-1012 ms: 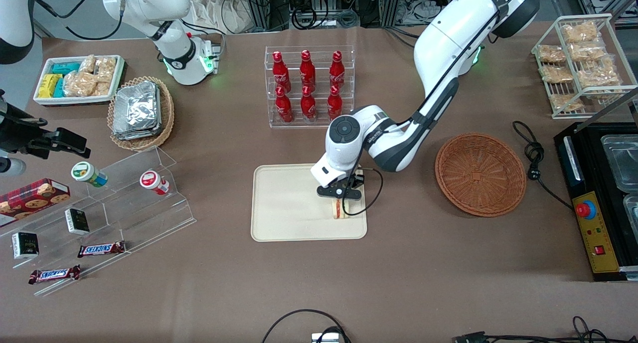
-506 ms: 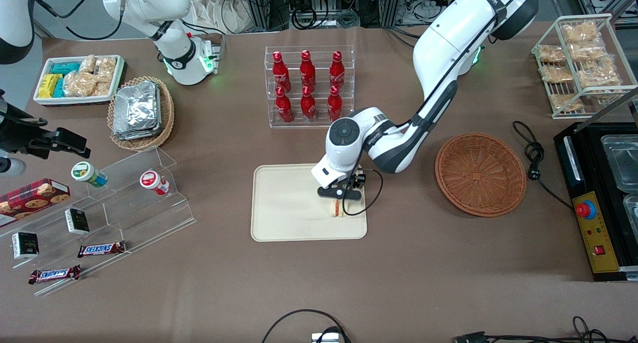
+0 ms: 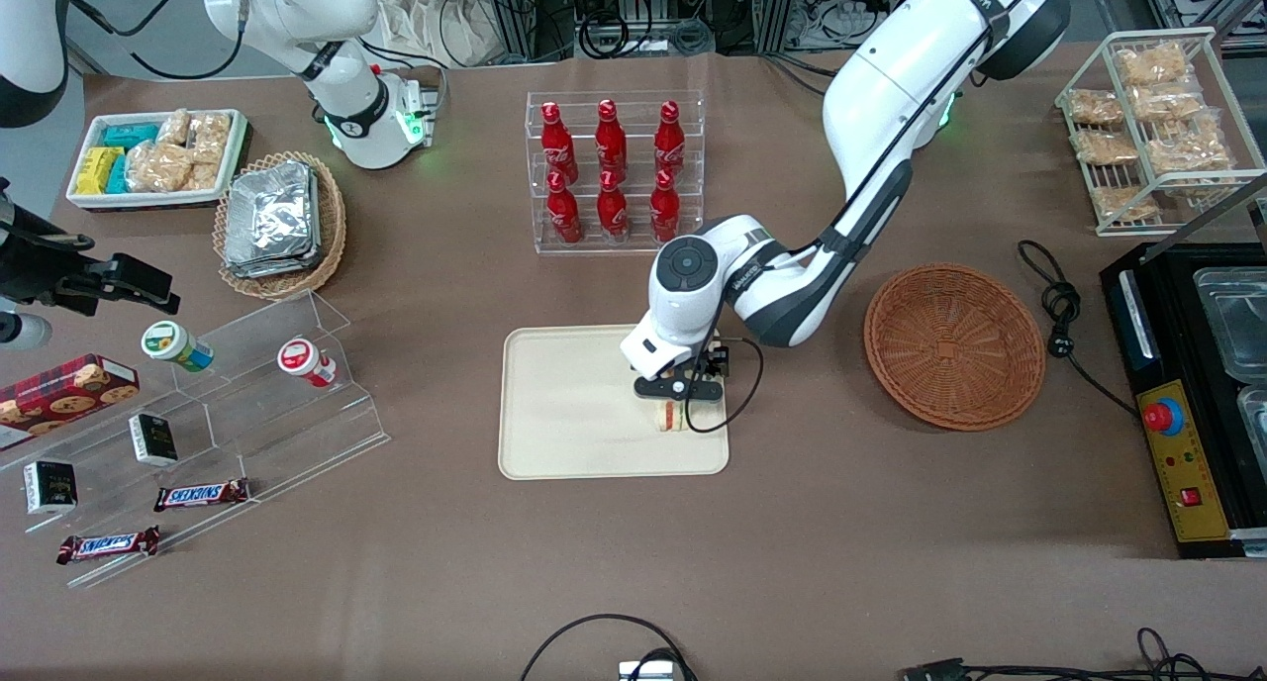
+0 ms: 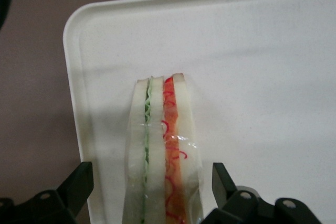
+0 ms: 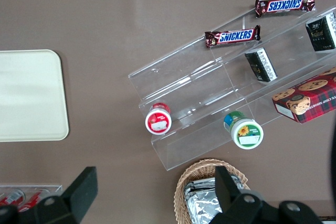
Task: Place sandwich from basket to tray
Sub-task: 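Lower the sandwich onto the tray with the left gripper, then open the left gripper and raise it off the sandwich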
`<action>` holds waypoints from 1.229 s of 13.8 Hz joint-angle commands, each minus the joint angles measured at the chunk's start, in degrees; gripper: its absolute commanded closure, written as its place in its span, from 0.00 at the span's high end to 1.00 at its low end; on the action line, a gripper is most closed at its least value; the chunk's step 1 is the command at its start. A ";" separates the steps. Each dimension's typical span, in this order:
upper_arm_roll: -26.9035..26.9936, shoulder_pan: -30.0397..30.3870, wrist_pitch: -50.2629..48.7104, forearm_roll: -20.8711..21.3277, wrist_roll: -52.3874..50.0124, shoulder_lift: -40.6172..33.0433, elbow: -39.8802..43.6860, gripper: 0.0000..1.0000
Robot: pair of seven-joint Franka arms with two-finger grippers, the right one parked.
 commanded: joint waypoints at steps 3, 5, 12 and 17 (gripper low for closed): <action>0.25 1.84 -2.71 0.85 -4.96 -3.51 1.22 1.00; 0.25 3.68 -6.30 0.41 -5.14 -5.01 3.24 1.00; 0.07 11.23 -20.19 0.24 -6.64 -13.44 7.11 1.00; -0.02 15.81 -30.29 -2.66 -0.33 -14.50 13.87 1.00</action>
